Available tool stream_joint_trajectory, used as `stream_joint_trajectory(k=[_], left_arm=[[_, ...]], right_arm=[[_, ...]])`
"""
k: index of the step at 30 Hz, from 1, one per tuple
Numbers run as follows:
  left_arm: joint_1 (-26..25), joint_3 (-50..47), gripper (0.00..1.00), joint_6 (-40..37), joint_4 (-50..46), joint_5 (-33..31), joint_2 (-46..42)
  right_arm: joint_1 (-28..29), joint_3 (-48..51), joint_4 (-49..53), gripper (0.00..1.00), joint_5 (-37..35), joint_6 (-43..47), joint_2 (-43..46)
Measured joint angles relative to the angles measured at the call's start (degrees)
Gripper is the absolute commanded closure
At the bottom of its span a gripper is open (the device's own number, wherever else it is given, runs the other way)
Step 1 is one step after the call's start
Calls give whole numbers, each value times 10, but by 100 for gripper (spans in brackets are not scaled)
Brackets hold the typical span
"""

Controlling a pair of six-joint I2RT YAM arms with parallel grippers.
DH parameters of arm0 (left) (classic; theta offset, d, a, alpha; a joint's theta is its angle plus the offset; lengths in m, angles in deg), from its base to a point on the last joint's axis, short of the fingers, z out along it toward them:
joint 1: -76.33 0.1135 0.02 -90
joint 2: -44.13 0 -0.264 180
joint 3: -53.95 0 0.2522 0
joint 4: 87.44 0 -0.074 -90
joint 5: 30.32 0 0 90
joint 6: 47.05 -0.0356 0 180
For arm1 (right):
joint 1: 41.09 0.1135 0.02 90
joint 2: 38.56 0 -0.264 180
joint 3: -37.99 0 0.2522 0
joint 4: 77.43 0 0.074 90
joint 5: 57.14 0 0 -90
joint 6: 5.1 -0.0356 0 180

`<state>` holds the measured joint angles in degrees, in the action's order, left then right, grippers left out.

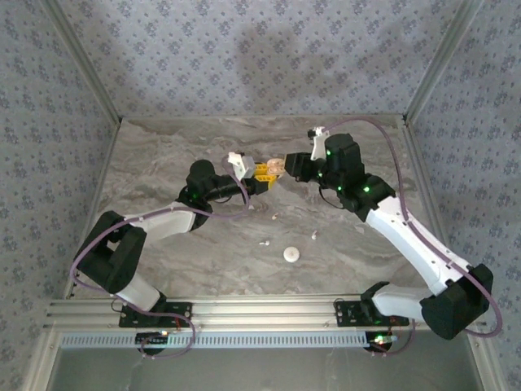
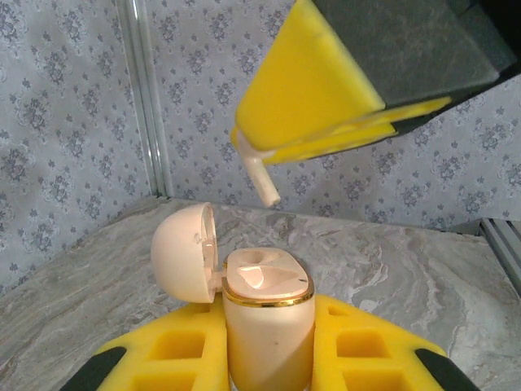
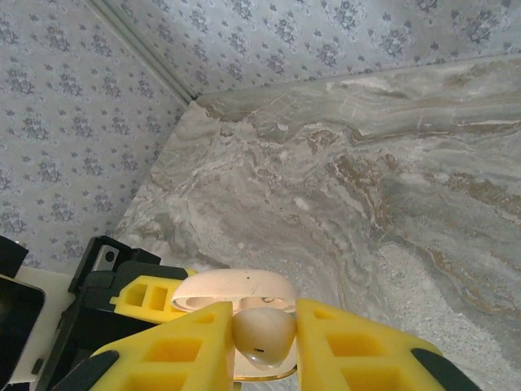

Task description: Insert wireless bluetooth earbuds into charging case

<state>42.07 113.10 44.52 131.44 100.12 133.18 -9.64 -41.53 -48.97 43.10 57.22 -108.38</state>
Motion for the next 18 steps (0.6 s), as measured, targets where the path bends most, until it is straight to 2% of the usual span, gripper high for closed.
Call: stream_joint_trajectory(k=[18], left_arm=[[0, 0, 86, 11, 7, 0, 0]], right_arm=[[0, 10, -12, 74, 22, 0, -11]])
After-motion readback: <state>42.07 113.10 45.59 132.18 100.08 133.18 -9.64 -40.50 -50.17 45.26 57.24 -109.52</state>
